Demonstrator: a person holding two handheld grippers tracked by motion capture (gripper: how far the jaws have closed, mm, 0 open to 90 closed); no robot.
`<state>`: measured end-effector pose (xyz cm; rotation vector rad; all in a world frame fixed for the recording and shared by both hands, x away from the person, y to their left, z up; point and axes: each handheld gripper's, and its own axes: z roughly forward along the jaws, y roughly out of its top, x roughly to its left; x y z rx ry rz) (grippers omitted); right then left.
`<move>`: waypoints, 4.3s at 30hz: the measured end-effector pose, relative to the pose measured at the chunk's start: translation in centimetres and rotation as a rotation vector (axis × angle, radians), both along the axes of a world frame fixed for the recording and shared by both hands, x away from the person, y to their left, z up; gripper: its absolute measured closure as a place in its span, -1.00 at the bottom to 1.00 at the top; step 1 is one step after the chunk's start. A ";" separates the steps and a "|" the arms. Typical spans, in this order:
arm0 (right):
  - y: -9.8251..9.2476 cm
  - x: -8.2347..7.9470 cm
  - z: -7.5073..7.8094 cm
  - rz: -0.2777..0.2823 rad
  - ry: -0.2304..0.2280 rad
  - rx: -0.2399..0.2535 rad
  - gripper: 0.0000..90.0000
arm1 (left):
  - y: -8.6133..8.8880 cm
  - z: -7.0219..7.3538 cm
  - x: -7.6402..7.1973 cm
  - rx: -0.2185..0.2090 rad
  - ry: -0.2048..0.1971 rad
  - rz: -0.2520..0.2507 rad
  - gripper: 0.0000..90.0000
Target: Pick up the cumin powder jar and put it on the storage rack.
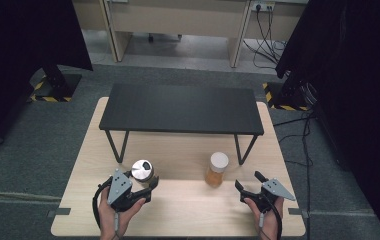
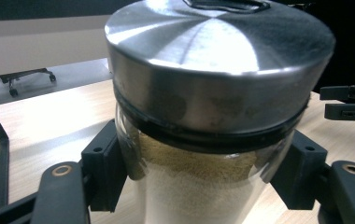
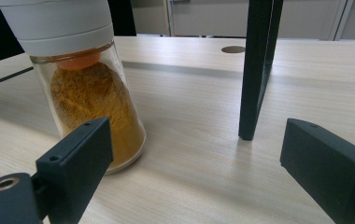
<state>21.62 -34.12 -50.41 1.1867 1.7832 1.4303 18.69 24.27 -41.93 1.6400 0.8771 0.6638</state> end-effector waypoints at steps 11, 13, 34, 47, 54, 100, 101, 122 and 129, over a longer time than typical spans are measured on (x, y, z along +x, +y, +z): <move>0.0 0.0 0.0 0.001 -0.002 -0.003 -0.79 | 0.1 1.4 0.0 0.002 0.018 -0.011 -0.33; 0.1 0.0 0.0 0.001 -0.002 -0.005 -0.79 | 0.1 1.9 0.0 0.000 0.009 -0.008 -0.33; 0.0 0.1 0.0 0.005 0.000 -0.002 -0.76 | -0.2 8.2 3.5 0.007 -0.034 -0.004 -0.33; 0.0 0.1 0.0 0.006 0.000 -0.006 -0.76 | 0.2 12.5 6.4 0.021 -0.040 0.015 -0.33; 0.0 0.1 0.0 0.006 0.000 -0.005 -0.76 | 0.6 14.0 8.1 0.025 -0.037 0.037 -0.33; 0.2 0.1 0.1 0.010 -0.002 -0.020 -0.76 | 0.2 13.7 16.7 0.089 0.079 0.159 -0.33; 0.2 0.1 0.1 0.009 -0.003 -0.019 -0.76 | 0.3 13.6 16.7 0.084 0.077 0.157 -0.33; 0.2 0.1 0.1 0.010 -0.003 -0.016 -0.76 | 0.6 11.2 16.3 0.016 0.012 0.170 -0.33; 0.1 0.1 0.1 0.010 -0.004 -0.016 -0.76 | 0.6 11.0 16.2 0.011 0.005 0.169 -0.33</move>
